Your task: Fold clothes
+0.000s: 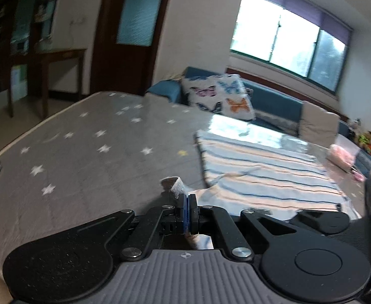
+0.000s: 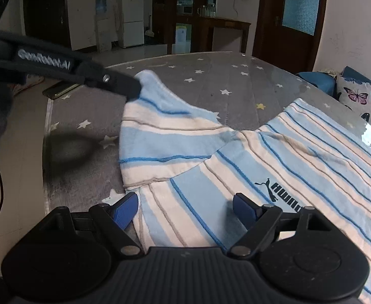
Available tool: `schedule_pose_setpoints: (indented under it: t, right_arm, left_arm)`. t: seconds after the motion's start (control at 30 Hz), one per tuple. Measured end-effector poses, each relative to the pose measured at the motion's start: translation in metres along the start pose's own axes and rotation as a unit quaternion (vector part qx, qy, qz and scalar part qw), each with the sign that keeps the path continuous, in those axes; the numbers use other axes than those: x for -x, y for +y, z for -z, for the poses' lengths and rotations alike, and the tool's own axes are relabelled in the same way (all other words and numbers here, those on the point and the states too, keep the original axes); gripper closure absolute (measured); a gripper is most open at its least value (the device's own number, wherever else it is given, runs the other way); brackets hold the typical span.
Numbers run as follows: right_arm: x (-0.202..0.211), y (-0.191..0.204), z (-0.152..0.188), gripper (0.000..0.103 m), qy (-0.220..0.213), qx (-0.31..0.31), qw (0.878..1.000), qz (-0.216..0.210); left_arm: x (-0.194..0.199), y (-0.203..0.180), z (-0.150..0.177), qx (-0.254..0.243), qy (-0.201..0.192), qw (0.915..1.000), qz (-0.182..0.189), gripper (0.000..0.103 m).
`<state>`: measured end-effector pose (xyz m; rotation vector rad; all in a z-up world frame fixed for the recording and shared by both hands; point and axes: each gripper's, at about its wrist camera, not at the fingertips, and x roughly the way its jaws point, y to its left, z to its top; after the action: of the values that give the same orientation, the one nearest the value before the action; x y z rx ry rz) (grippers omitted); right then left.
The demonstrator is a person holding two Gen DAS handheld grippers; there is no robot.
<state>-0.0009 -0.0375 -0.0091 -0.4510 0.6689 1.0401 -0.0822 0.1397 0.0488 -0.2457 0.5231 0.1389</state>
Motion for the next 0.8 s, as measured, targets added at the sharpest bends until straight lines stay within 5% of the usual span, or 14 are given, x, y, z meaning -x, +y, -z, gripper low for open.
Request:
schedule_pose_setpoints:
  t: [0.33,0.57,0.8]
  right_arm:
    - [0.051,-0.049,0.014,0.019,-0.027,-0.055,0.996,0.072]
    - [0.083,-0.09,0.036,0.019,-0.033,-0.111,0.984,0.133]
    - [0.086,-0.102,0.052,0.019,-0.021,-0.135,0.98,0.142]
  left_arm:
    - [-0.015,-0.057,-0.001,-0.07,0.007,0.9929,0.096,0.103]
    - [-0.038,-0.091,0.019,-0.105,0.059,0.9789,0.165,0.102]
    - [-0.05,-0.104,0.031,-0.134,0.108,0.9663,0.191,0.1]
